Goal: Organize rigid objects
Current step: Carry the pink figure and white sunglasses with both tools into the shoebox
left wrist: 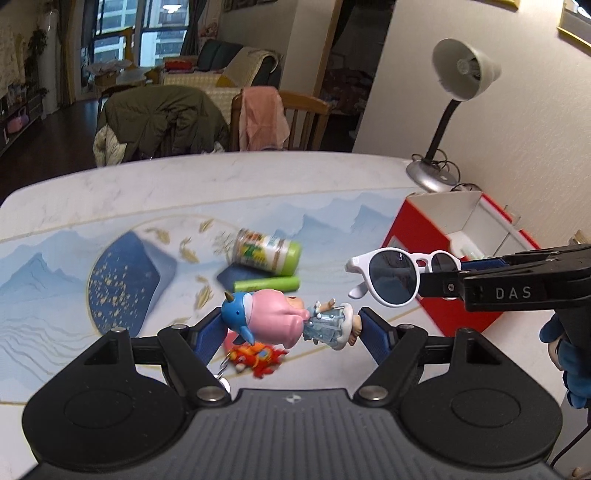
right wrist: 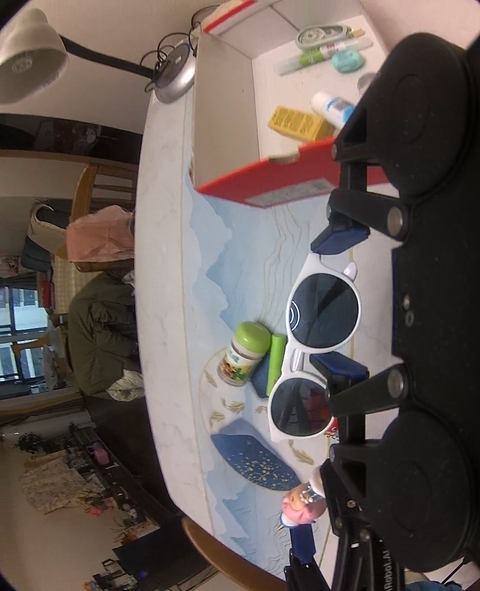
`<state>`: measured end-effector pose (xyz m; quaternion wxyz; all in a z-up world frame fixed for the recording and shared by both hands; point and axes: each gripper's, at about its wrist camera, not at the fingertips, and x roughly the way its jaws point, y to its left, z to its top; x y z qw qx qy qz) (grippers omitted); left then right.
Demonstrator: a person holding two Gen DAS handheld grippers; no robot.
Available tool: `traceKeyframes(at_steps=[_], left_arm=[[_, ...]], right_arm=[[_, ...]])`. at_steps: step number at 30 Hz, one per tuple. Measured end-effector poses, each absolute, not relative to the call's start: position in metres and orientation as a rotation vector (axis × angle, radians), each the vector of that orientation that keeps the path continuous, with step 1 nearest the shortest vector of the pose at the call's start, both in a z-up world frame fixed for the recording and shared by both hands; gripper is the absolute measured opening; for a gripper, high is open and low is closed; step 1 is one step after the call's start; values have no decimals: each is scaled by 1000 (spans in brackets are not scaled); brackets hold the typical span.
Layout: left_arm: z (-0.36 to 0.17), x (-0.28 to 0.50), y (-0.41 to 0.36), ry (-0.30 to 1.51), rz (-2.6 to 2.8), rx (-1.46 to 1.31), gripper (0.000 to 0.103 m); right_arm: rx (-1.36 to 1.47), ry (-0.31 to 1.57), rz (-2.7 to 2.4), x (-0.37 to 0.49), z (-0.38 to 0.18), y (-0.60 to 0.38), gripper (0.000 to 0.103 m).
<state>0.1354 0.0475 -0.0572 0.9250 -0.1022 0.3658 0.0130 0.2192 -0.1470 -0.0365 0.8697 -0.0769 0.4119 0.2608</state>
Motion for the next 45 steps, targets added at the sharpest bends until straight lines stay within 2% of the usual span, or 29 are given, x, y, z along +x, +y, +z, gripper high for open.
traceKeyframes(at_steps=[12,27,45], left_arm=[[-29,164,-22,699,-52,-152,77],[-26,208,-110,708,-82,-111,77],[-57,280,-197,814,-122,-48,77]], right_arm=[[-111,815,479,230,-16,-214,56],[-77,805,447,270,-17,-302,56],[-100,849,369,342,-41,-372,56]])
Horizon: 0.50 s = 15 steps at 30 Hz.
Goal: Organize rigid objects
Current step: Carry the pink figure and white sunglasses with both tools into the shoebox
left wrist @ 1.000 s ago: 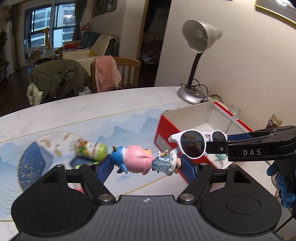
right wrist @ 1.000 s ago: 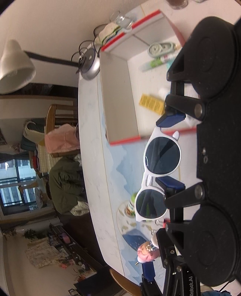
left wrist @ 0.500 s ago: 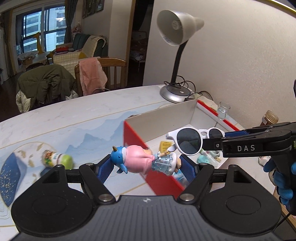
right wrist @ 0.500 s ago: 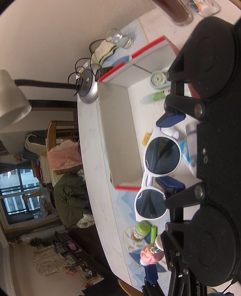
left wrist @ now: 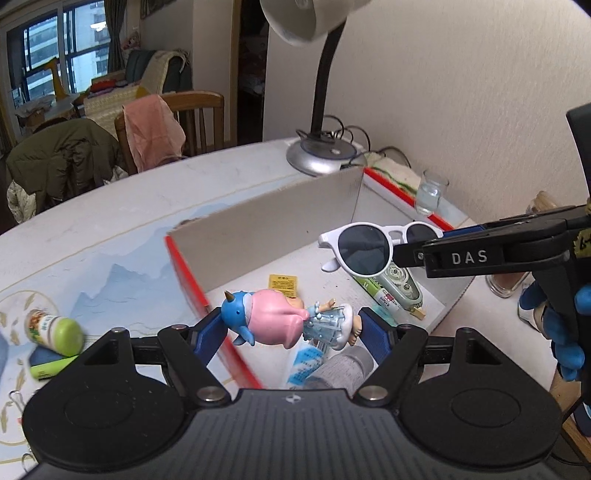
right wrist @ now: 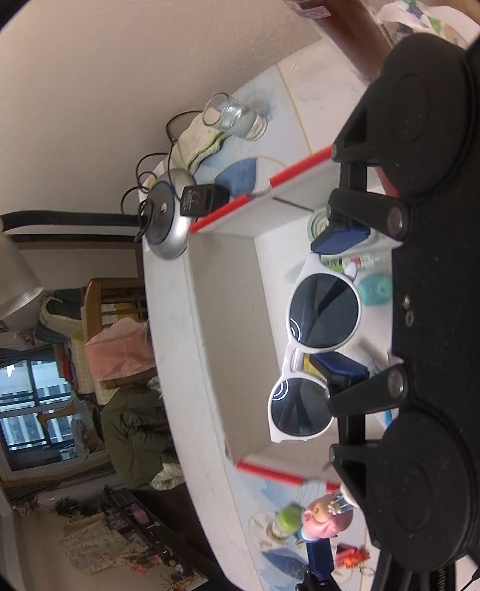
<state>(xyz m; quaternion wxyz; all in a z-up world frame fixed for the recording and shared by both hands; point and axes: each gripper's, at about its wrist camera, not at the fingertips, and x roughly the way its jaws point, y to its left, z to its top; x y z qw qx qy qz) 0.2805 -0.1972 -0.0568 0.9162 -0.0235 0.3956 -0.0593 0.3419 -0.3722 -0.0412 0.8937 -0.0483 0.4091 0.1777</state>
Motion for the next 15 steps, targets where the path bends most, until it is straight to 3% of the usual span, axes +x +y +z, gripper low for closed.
traceKeyframes(at_steps=[15], left_arm=[[-91,343,-230,946,-150,-21,77]], right_arm=[[-175,955,374,410,-83,-362,56]])
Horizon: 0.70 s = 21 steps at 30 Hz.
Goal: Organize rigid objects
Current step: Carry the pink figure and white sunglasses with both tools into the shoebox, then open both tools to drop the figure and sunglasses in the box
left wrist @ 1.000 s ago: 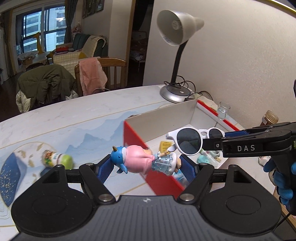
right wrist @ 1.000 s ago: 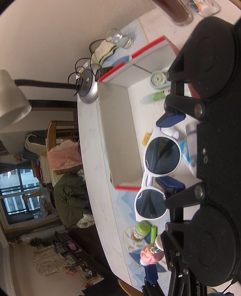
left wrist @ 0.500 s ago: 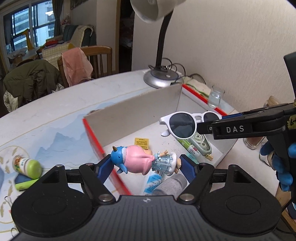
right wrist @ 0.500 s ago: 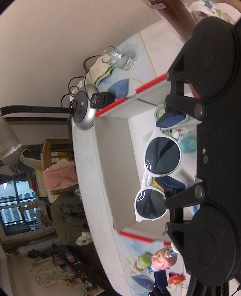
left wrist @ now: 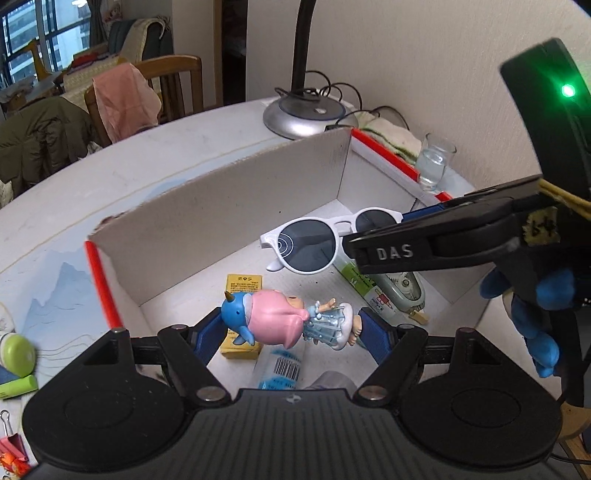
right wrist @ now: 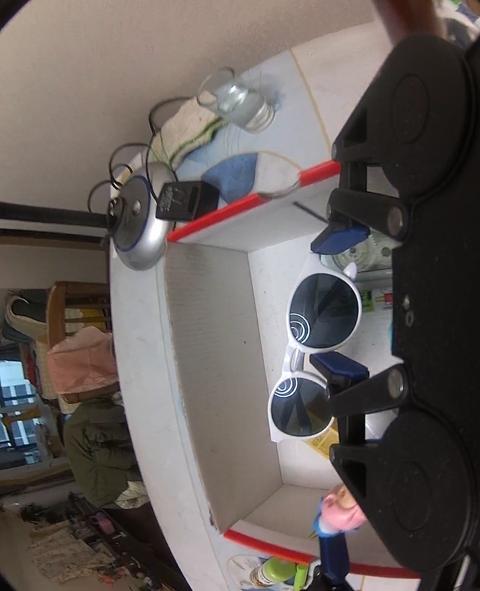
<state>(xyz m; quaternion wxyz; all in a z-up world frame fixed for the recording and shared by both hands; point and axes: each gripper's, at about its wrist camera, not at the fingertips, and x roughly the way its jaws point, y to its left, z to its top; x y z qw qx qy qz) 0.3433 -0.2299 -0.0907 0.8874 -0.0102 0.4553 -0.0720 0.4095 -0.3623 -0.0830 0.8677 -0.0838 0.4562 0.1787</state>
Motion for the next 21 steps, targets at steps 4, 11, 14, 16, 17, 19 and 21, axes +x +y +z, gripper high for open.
traceKeyframes(at_steps=[4,11,14,16,17,19,21], left_arm=[[-99,356,-231,977,-138,-21,77],[-113,372,-227,1034,-116,-41,77],[-118,374,-227,1047,-116,-37,77],[-120,376,-228,1056,-117,-37,77],[-121,377,-228,1062,-115,-37,77],[-123,379,-228,1074,-117,-43,77],[-126,380,-228,1085,-116,-46,77]], right_arm=[[-207,986,380,419,-91,-356,56],[-276,1029,398,425,-101,-345,56],[-295,1050,393,427,-105,-342,57],[-312,1063,391,428,-106,-339,57],[-322,1069,388,428,-107,-338,57],[-324,1083,396,429,-108,-337,57],[-326,1086,400,430,-108,-337,57]])
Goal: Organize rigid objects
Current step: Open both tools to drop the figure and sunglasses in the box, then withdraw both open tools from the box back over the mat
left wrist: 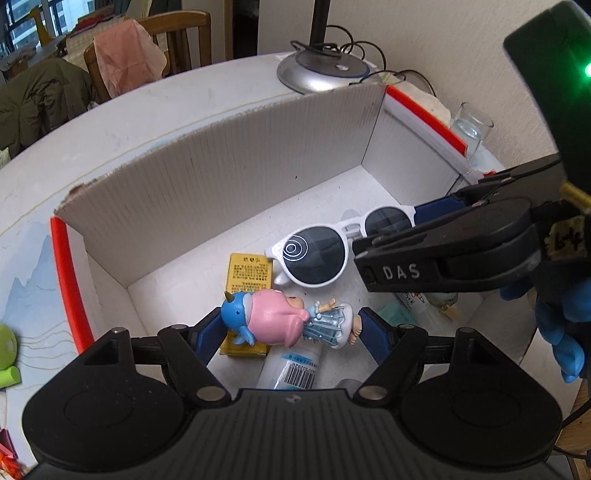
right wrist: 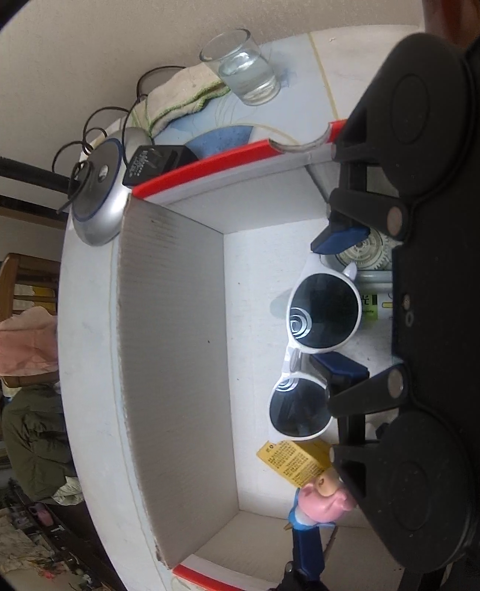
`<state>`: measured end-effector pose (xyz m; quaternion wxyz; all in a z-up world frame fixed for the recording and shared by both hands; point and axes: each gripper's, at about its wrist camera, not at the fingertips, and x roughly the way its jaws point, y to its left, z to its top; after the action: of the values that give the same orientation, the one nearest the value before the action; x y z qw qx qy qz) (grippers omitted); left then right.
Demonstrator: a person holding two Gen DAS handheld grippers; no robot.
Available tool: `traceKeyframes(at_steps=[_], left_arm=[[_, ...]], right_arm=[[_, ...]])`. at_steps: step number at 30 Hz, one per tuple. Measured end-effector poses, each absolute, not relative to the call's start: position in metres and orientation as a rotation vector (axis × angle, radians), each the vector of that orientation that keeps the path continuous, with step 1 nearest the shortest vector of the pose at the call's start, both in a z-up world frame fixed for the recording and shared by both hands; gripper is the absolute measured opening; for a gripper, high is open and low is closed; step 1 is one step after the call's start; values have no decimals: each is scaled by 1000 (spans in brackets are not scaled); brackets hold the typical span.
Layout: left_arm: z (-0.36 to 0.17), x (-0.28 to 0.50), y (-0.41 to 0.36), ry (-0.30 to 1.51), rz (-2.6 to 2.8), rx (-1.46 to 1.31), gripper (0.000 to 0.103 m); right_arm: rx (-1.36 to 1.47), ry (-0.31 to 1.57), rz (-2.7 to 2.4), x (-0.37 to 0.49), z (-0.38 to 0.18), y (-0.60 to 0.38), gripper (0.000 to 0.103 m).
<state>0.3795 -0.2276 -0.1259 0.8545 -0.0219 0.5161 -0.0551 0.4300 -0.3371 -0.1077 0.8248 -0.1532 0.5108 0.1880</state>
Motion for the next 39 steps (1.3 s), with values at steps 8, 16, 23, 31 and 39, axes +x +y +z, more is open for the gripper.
traceKeyframes(at_steps=[8,16,23,31,39], left_arm=[[-129,383,-228,1120,-117,-44,77],[-129,386,-229,1130,-122,-46,77],[-125,380,-226,1112,-139,-79,77],[-112,363,-224,1068,-155,-95,77],[-89,334,-213,987,-156,-128,77]], right_arm=[[-352,1091,405,430,-110,-334,58],[-345,1092,404,428,-109,-336,63],[-298,1063,413,419,-100,-344,63],[-266,1015,415,399,-85,-351,63],[-209,976,409,378,-67,-361,64]])
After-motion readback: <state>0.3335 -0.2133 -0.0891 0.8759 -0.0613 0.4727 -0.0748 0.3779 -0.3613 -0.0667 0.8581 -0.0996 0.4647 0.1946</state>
